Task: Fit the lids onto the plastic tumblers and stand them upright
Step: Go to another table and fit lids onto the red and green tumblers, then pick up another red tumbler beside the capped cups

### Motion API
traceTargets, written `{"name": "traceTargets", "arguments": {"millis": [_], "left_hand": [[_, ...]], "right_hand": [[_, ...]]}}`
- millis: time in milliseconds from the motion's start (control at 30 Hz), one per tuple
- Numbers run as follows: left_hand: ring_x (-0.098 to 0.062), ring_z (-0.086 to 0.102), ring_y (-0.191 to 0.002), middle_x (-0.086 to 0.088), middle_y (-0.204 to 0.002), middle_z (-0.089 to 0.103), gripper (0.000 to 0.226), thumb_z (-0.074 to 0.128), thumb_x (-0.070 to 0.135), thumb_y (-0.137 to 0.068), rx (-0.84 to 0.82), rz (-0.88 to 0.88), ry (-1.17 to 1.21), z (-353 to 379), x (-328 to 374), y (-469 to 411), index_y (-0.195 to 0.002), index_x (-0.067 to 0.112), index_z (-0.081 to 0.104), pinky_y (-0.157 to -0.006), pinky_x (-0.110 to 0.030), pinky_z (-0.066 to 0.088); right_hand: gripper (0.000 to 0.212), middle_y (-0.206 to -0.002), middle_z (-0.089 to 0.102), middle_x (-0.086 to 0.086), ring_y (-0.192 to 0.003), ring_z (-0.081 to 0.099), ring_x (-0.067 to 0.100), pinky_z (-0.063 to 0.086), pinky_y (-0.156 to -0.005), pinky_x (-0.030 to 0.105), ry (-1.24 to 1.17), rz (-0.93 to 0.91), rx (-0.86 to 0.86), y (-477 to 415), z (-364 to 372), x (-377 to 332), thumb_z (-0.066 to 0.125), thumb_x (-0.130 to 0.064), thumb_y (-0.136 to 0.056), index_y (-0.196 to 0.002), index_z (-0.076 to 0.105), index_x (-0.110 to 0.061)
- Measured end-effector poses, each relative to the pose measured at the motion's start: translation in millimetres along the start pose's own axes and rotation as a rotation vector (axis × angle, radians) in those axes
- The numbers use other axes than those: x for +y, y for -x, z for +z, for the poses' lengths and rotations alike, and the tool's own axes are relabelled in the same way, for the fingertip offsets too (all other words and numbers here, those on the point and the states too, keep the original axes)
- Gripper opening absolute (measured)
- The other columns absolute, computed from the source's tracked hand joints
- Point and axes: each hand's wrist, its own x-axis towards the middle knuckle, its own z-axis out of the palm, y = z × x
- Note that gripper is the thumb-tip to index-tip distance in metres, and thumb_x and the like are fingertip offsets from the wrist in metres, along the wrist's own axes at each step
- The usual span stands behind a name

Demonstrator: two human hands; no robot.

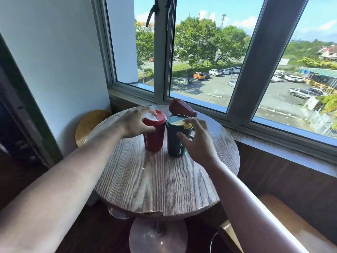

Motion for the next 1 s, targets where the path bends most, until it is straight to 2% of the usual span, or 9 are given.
{"name": "traceTargets", "arguments": {"millis": [67,167,300,433,567,667,800,933,1000], "left_hand": [[-0.027,0.057,-0.117,-0.011,-0.133,0.061,0.059,0.080,0.036,-0.079,-0.020,0.014,-0.019,-1.6,-0.9,-0.9,-0.132,0.027,0.057,-0.088,-0.034,0.044],[-0.028,0.056,-0.123,-0.010,-0.145,0.053,0.068,0.077,0.045,-0.081,-0.027,0.018,-0.027,-7.8,-1.0,-2.7,-0.141,0.027,0.049,-0.091,-0.037,0.045],[-0.028,0.058,-0.123,-0.008,-0.140,0.057,0.059,0.064,0.062,-0.085,-0.035,0.025,-0.017,-18.0,-1.0,-14.5,-0.133,0.031,0.053,-0.094,-0.041,0.047],[-0.022,0.062,-0.113,-0.006,-0.122,0.067,0.039,0.060,0.054,-0.091,-0.006,0.041,0.032,-25.8,10.3,-40.3,-0.117,0.025,0.063,-0.092,-0.040,0.050],[-0.022,0.065,-0.100,-0.002,-0.107,0.070,0.027,0.065,0.045,-0.091,-0.019,0.059,-0.028,-26.7,10.2,-86.4,-0.104,0.022,0.066,-0.089,-0.044,0.055],[-0.019,0.066,-0.095,0.000,-0.103,0.071,0.029,0.066,0.048,-0.089,-0.088,0.040,-0.108,-19.6,5.5,-122.9,-0.103,0.022,0.067,-0.085,-0.039,0.055],[-0.018,0.066,-0.092,0.002,-0.098,0.070,0.027,0.068,0.046,-0.088,-0.168,0.012,-0.159,-3.1,-4.0,-168.2,-0.100,0.021,0.068,-0.086,-0.038,0.054],[-0.018,0.064,-0.093,0.004,-0.099,0.068,0.028,0.069,0.048,-0.086,-0.193,-0.007,-0.187,10.1,-13.5,-200.0,-0.101,0.024,0.068,-0.088,-0.040,0.053],[-0.019,0.062,-0.095,0.002,-0.101,0.066,0.029,0.068,0.047,-0.087,-0.206,-0.007,-0.171,14.9,-16.8,-208.0,-0.103,0.023,0.068,-0.088,-0.041,0.053]], "right_hand": [[0.044,-0.123,0.051,0.005,-0.095,0.048,0.005,0.033,-0.075,-0.003,0.000,0.002,0.002,1.1,0.4,-0.2,0.076,-0.023,-0.084,-0.124,0.059,-0.019],[0.050,-0.126,0.050,0.004,-0.092,0.048,0.006,0.039,-0.081,0.018,-0.002,0.029,0.007,1.7,0.2,-1.8,0.074,-0.031,-0.085,-0.130,0.053,-0.023],[0.050,-0.127,0.050,0.004,-0.104,0.051,0.010,0.046,-0.086,0.032,-0.054,0.055,0.028,-5.5,-3.2,-2.0,0.070,-0.039,-0.087,-0.131,0.052,-0.023],[0.028,-0.118,0.060,0.000,-0.099,0.060,0.014,0.048,-0.083,0.032,-0.038,0.121,0.089,-30.7,-9.1,2.9,0.058,-0.042,-0.093,-0.112,0.062,-0.022],[0.017,-0.099,0.072,-0.001,-0.093,0.065,0.017,0.039,-0.070,0.026,-0.010,0.243,0.178,-78.7,-10.3,19.6,0.057,-0.032,-0.093,-0.098,0.066,-0.019],[0.028,-0.110,0.071,0.004,-0.104,0.064,0.023,0.042,-0.077,0.028,0.067,0.287,0.083,-117.2,0.2,47.9,0.062,-0.034,-0.089,-0.109,0.066,-0.014],[0.058,-0.128,0.064,0.013,-0.118,0.058,0.029,0.044,-0.089,0.033,0.149,0.349,-0.133,-156.7,22.5,82.7,0.068,-0.042,-0.087,-0.132,0.053,-0.009],[0.071,-0.116,0.068,0.013,-0.095,0.068,0.028,0.054,-0.080,0.038,0.195,0.395,-0.257,-177.3,43.9,110.6,0.071,-0.053,-0.081,-0.133,0.048,-0.011],[0.062,-0.107,0.069,0.009,-0.081,0.068,0.022,0.052,-0.062,0.031,0.188,0.396,-0.283,-180.0,47.8,118.6,0.072,-0.049,-0.082,-0.128,0.051,-0.012]]}}
